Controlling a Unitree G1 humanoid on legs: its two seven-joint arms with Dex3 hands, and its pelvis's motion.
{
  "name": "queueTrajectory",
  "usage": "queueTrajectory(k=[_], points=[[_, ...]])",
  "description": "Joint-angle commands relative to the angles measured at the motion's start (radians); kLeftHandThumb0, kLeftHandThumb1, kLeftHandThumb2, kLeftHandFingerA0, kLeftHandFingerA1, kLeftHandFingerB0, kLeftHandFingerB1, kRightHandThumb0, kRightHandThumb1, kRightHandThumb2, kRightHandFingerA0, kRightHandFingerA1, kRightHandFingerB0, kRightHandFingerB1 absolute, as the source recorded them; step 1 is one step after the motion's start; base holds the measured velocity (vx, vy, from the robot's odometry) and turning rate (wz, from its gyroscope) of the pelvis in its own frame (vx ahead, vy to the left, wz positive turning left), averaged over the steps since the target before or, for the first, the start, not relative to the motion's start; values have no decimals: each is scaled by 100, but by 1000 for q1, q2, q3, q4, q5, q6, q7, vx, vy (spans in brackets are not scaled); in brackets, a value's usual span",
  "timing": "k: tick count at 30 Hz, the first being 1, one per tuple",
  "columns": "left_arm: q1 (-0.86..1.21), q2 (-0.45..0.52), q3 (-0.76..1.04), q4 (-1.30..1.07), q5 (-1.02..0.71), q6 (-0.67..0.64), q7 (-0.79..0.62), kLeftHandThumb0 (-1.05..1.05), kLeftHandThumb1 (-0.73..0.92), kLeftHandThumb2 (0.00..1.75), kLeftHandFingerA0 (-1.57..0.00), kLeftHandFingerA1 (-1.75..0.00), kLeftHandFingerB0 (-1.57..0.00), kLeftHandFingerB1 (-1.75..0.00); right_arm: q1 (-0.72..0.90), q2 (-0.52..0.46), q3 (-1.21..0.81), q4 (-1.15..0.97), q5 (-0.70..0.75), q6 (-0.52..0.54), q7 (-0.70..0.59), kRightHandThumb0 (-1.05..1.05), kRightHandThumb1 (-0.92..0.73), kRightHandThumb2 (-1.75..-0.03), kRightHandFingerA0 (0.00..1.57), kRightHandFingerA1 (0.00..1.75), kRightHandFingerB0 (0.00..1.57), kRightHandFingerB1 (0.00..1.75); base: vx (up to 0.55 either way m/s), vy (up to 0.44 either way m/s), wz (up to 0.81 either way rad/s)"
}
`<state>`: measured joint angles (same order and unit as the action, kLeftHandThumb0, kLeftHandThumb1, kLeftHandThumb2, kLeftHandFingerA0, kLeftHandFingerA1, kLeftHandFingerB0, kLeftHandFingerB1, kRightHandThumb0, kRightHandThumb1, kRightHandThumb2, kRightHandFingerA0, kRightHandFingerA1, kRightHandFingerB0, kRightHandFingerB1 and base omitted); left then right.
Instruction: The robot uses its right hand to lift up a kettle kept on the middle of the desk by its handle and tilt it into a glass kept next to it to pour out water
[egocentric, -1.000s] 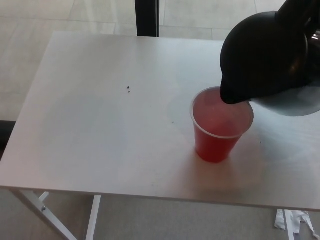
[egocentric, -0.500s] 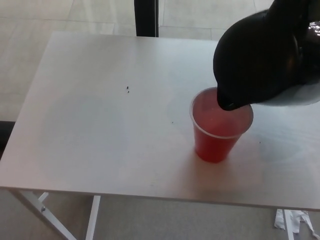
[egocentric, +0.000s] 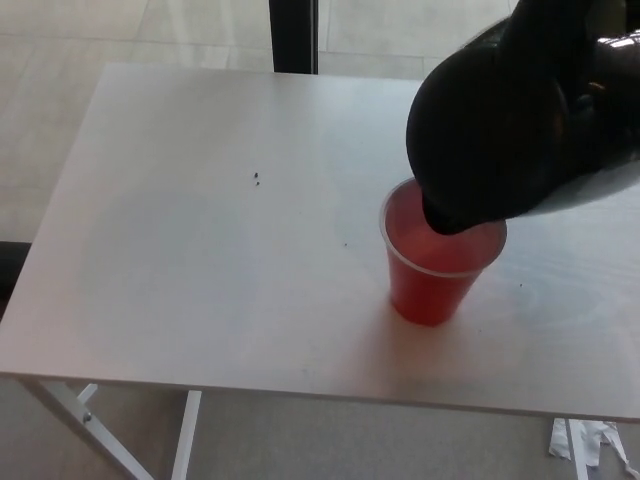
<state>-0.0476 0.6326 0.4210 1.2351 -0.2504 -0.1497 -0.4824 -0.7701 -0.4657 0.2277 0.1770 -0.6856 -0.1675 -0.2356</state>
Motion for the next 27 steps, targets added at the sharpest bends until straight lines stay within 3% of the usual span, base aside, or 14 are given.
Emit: queueTrajectory(k=[1,2,3,4,5,6,9,10,11,27], points=[[0,24,-2,3,13,-19,6,-83,81,65,-47,-48,-31,-36,17,10,-1,-64,-22,15,30,-27,-54,-90,99,175,83,147,0,0,0],[1,24,2,4,8,-15,-2,-83,80,64,-48,-49,-33,-36,25,12,0,-88,-26,32,51,-24,-51,-93,124,166,91,124,0,0,0],[1,24,3,4,7,-14,-2,-83,80,64,-48,-49,-33,-36,27,13,-1,-93,-27,35,55,-24,-51,-93,124,166,91,124,0,0,0],[2,24,0,0,10,-19,0,-84,80,64,-48,-50,-32,-37,30,17,0,-105,-32,36,55,-24,-50,-93,100,175,89,126,0,0,0],[1,24,-1,4,12,-21,-2,-81,62,102,-42,-59,-26,-50,32,21,-1,-115,-23,35,66,-19,-44,-102,99,175,76,156,0,0,0],[0,24,-1,5,12,-22,-3,-83,81,64,-47,-49,-31,-36,33,28,-4,-122,-10,32,73,-19,-44,-107,99,175,76,162,0,0,0],[-7,26,-2,9,11,-13,-1,-83,80,64,-48,-49,-32,-36,34,31,-4,-138,-28,27,66,-16,-37,-115,101,175,74,175,0,0,0],[-4,26,-3,8,12,-14,0,-81,64,104,-43,-59,-23,-48,37,34,-2,-144,-30,27,68,-17,-39,-114,101,175,74,175,0,0,0],[-3,26,-3,8,12,-15,1,-83,80,65,-48,-49,-31,-37,38,35,-2,-144,-32,26,70,-19,-40,-112,101,175,75,169,0,0,0],[1,26,1,9,7,-15,-6,-82,82,64,-48,-49,-31,-36,64,28,-1,-142,-60,10,71,-19,-40,-114,98,175,74,167,0,0,0]])
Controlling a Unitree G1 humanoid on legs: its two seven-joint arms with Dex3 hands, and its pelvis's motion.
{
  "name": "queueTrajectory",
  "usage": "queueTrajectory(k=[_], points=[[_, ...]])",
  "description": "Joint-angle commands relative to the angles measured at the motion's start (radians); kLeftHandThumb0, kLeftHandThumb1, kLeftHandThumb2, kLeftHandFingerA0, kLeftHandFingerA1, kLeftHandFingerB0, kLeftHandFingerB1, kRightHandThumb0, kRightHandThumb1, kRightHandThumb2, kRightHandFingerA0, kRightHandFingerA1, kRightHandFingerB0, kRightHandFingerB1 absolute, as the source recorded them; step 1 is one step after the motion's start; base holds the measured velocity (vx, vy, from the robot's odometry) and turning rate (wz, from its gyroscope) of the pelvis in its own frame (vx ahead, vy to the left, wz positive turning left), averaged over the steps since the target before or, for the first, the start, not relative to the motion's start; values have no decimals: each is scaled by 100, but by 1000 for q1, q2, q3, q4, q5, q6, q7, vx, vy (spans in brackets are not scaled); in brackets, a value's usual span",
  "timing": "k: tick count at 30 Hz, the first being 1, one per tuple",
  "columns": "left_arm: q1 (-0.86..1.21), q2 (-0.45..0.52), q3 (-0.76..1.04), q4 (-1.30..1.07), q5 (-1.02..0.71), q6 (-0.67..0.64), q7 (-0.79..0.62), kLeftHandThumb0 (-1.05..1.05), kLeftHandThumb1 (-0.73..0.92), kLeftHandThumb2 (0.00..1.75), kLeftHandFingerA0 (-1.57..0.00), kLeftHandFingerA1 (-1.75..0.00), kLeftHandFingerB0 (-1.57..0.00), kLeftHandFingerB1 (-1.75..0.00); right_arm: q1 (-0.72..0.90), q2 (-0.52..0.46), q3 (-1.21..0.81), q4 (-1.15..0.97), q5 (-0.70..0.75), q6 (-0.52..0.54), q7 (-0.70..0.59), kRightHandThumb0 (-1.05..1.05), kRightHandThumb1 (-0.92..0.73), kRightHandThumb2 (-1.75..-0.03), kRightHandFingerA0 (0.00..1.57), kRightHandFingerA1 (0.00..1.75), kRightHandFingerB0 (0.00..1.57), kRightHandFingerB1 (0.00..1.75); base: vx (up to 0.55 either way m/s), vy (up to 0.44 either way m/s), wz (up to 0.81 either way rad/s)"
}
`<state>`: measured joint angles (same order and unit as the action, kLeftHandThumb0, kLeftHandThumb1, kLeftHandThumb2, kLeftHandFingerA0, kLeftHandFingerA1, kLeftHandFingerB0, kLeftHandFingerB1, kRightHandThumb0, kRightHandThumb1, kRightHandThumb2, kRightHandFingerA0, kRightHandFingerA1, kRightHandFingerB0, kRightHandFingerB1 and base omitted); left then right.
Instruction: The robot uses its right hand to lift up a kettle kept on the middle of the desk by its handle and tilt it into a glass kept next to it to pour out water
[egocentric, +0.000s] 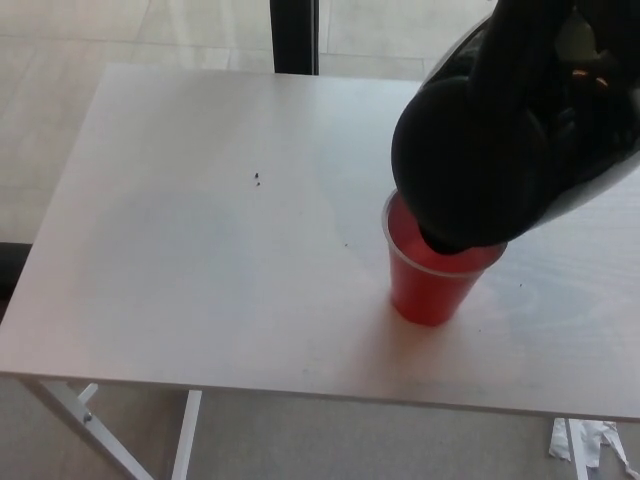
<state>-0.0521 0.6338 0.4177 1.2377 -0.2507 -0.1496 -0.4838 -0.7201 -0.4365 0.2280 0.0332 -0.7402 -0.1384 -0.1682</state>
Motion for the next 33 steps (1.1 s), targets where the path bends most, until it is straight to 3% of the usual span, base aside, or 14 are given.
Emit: queueTrajectory(k=[1,2,4,5,10,11,13,14,17,19,21,22,24,33], points=[[6,25,4,7,7,-15,-4,-82,82,64,-48,-49,-31,-36,14,0,-1,3,-6,-19,3,-19,-40,-114,98,175,74,167,0,0,0],[9,24,2,5,10,-24,-5,-86,67,104,-44,-60,-27,-50,9,-4,-4,17,-9,-18,-3,-19,-42,-111,99,175,71,171,0,0,0],[12,22,5,4,7,-25,-5,-79,63,105,-41,-60,-24,-50,5,-4,-9,27,-9,-7,0,-20,-44,-113,99,175,70,171,0,0,0],[11,23,4,6,9,-24,-4,-83,82,65,-47,-49,-30,-36,-1,-10,-11,42,-18,-6,-10,-20,-45,-107,99,175,75,162,0,0,0],[19,24,-3,0,13,-38,-13,-84,83,65,-46,-51,-29,-38,-16,-17,-27,119,-25,12,-29,-17,-45,-94,96,175,70,169,0,0,0],[15,25,0,7,10,-29,-12,-84,83,66,-47,-51,-31,-37,-21,-26,-40,145,-15,37,-6,-20,-49,-83,99,175,90,107,0,0,0],[20,24,3,8,7,-30,-12,-84,82,67,-46,-50,-31,-37,-22,-25,-46,155,-11,44,-2,-19,-50,-83,98,175,87,117,0,0,0],[20,24,3,7,8,-29,-11,-83,84,65,-47,-50,-31,-36,-25,-30,-53,174,-6,48,-2,-16,-47,-92,94,175,70,159,0,0,0],[19,24,6,7,5,-20,-4,-82,83,66,-47,-48,-32,-36,-30,-43,-65,205,-21,77,-17,-16,-45,-90,94,175,73,150,0,0,0],[20,23,12,7,-1,-19,-8,-83,80,65,-48,-49,-31,-37,-30,-45,-83,218,-1,102,-4,-14,-49,-84,95,175,89,101,0,0,0],[25,22,6,1,9,-33,-4,-83,83,65,-47,-49,-30,-36,-30,-46,-104,226,22,118,8,-20,-58,-83,96,175,80,102,0,0,0],[26,22,7,1,8,-35,-8,-82,83,65,-45,-49,-29,-37,-28,-48,-109,221,26,117,10,-19,-52,-98,96,175,71,144,0,0,0],[29,22,6,1,8,-38,-16,-82,84,65,-44,-50,-29,-37,-9,-53,-122,203,36,114,13,-17,-47,-103,95,175,75,166,0,0,0],[26,18,2,8,14,-41,-8,-82,84,65,-46,-50,-30,-37,78,-22,-142,129,40,165,17,-16,-46,-100,92,175,74,159,0,0,0]])
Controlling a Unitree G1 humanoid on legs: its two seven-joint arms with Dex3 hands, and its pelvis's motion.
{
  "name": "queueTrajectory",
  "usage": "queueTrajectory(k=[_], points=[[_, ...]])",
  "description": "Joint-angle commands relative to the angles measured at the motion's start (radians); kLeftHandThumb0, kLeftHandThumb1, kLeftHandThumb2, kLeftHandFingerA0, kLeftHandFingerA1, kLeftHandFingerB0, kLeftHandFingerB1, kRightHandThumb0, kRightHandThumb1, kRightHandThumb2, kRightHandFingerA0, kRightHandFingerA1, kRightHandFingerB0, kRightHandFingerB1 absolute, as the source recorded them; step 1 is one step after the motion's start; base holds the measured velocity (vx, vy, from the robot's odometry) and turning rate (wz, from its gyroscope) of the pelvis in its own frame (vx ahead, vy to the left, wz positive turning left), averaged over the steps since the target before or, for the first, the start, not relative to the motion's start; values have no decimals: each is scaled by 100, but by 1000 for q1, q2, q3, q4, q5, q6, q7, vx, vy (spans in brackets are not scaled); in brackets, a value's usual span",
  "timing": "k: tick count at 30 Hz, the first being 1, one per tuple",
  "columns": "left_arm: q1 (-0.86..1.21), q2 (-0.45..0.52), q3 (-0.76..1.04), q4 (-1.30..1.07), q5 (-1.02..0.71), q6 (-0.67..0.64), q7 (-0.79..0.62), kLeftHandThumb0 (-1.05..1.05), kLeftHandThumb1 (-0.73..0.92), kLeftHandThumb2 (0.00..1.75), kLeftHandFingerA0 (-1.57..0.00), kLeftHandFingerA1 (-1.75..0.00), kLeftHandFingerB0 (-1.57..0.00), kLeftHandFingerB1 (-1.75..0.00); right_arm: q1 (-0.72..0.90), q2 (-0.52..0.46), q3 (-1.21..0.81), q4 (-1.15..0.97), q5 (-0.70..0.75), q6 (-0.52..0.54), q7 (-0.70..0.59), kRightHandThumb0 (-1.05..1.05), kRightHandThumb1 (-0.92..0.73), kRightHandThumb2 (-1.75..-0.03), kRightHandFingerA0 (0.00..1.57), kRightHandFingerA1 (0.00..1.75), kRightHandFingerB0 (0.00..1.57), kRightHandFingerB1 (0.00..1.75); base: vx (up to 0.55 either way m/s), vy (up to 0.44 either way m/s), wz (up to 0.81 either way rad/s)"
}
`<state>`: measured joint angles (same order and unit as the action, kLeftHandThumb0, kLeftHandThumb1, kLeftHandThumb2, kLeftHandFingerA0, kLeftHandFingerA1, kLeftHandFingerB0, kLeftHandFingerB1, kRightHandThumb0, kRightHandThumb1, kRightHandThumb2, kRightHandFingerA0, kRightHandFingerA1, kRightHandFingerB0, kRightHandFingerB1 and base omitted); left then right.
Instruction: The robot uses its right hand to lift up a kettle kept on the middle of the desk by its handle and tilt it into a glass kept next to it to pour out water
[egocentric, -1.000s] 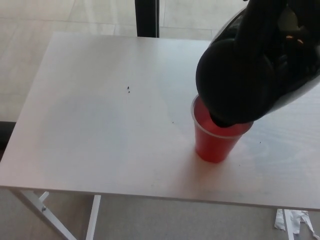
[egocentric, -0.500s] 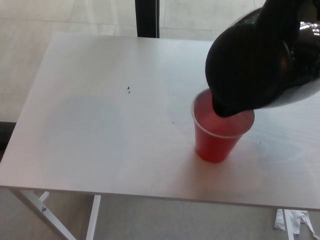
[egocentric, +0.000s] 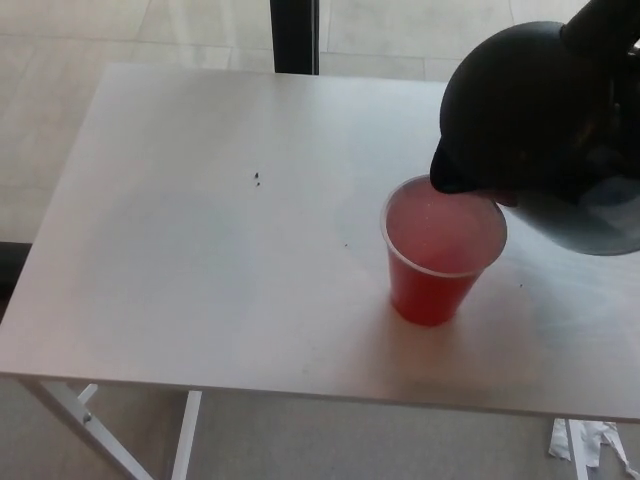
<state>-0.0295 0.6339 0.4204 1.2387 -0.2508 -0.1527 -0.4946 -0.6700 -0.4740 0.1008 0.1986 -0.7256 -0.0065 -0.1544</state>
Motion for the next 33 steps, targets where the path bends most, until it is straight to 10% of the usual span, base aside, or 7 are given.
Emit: queueTrajectory(k=[1,10,12,25,27,28,33], points=[[0,18,5,7,7,-27,3,-82,83,65,-46,-50,-31,-37,38,26,-18,-46,35,42,6,-18,-49,-98,93,175,73,161,0,0,0],[-4,15,2,20,6,-22,9,-83,83,65,-47,-48,-30,-36,198,180,-100,-138,115,125,-44,-22,-47,-103,122,135,92,108,0,0,0],[-3,14,4,23,5,-20,11,-81,84,65,-46,-46,-31,-35,248,233,-129,-152,142,135,-59,-13,-52,-106,94,175,82,143,0,0,0],[0,16,4,16,4,-29,0,-81,85,66,-45,-49,-29,-36,352,264,-194,-108,170,166,-109,-16,-57,-97,95,175,75,144,0,0,0],[6,19,-5,12,14,-40,1,-81,87,66,-45,-49,-28,-36,361,250,-203,-85,175,151,-120,-16,-57,-95,96,175,84,105,0,0,0],[8,19,-6,9,14,-44,-1,-81,87,66,-43,-48,-27,-37,365,248,-208,-77,176,149,-132,-24,-50,-102,123,134,85,89,0,0,0],[17,18,-2,12,11,-50,-6,-81,87,66,-42,-48,-27,-37,380,244,-230,-67,206,152,-132,-23,-49,-102,122,134,84,94,0,0,0]])
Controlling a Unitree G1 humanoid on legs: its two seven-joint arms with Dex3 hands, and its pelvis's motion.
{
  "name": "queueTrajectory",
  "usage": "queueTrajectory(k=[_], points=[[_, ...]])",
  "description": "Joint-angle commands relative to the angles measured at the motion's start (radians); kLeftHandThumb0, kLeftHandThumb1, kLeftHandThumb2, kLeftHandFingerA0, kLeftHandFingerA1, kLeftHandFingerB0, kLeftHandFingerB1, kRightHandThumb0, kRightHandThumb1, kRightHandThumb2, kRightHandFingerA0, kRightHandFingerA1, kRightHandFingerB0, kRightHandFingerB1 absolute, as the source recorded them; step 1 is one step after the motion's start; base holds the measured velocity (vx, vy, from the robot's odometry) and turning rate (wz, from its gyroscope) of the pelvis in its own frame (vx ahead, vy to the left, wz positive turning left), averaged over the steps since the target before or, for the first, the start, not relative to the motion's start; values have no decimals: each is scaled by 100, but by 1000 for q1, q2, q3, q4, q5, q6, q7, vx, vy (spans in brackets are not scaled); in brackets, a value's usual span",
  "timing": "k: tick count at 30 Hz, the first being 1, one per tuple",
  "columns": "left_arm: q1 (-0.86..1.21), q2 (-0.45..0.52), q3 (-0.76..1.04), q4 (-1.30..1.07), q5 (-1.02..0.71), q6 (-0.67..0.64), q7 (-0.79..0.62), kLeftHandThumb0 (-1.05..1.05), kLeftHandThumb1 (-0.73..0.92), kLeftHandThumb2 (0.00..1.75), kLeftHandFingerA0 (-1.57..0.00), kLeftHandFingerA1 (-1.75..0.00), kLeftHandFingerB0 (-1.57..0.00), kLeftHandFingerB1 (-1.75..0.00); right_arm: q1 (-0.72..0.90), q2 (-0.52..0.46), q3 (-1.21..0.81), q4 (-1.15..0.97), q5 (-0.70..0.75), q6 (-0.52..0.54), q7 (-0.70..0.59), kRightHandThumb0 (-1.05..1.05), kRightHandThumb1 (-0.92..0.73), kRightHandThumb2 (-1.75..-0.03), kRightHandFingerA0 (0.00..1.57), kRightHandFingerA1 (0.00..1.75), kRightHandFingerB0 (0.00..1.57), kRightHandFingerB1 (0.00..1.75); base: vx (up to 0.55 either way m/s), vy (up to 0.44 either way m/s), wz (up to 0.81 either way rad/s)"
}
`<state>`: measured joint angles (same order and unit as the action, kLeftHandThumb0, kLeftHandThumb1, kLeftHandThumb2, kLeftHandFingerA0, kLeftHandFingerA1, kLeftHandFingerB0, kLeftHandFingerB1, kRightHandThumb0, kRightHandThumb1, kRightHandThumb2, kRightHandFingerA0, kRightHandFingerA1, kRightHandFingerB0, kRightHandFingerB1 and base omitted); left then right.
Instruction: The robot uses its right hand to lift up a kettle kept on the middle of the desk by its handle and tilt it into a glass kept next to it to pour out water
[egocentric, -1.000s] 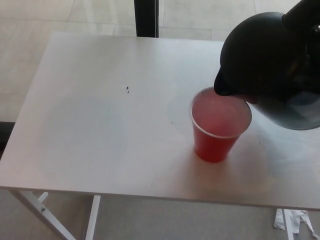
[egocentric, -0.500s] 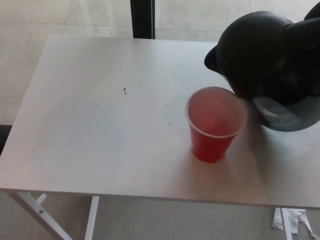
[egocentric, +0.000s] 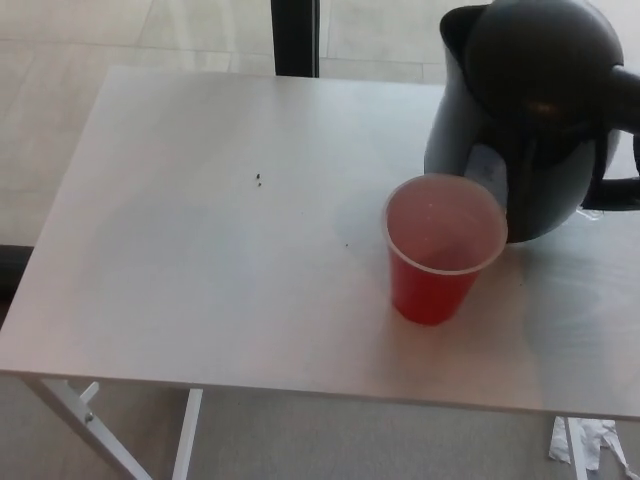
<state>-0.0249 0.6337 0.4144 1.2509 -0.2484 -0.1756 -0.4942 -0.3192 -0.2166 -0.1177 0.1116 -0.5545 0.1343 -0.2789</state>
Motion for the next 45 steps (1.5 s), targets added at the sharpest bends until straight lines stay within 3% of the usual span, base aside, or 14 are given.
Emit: queueTrajectory(k=[1,45], points=[[15,18,5,0,7,-28,-6,-81,87,66,-42,-48,-27,-37,28,-14,-9,21,36,11,-7,-23,-49,-102,122,134,84,94,0,0,0],[33,16,6,3,7,-32,-8,-81,87,66,-42,-48,-27,-37,46,-36,30,25,70,17,-37,-23,-49,-102,122,134,84,94,0,0,0]])
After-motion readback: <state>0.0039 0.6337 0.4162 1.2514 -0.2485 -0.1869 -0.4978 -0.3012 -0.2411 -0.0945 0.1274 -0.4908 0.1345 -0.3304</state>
